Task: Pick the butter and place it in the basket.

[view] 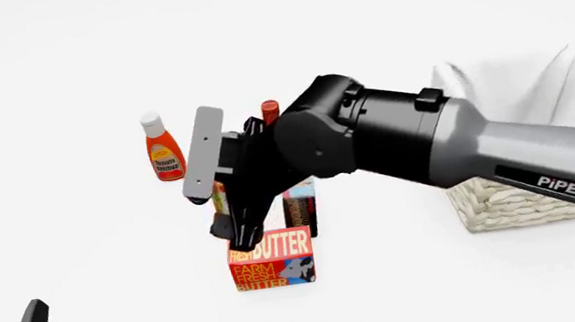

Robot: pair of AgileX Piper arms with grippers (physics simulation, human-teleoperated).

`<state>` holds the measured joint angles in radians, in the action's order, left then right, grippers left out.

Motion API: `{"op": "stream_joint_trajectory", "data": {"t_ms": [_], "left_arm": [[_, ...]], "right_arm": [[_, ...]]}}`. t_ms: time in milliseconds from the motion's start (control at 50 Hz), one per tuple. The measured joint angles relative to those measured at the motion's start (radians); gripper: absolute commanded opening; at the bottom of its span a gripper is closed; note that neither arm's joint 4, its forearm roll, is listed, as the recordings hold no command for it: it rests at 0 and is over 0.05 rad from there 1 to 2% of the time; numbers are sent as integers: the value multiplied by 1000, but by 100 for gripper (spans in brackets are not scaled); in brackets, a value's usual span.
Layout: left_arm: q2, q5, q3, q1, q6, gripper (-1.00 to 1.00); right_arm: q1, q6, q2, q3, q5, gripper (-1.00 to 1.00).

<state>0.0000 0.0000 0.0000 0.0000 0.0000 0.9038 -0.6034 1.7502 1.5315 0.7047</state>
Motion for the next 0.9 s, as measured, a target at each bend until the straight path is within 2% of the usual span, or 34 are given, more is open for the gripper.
{"op": "stream_joint_trajectory", "data": {"t_ms": [900], "left_arm": [[0,0,0,0,0,100]], "right_arm": [[10,30,26,-19,-24,100]]}}
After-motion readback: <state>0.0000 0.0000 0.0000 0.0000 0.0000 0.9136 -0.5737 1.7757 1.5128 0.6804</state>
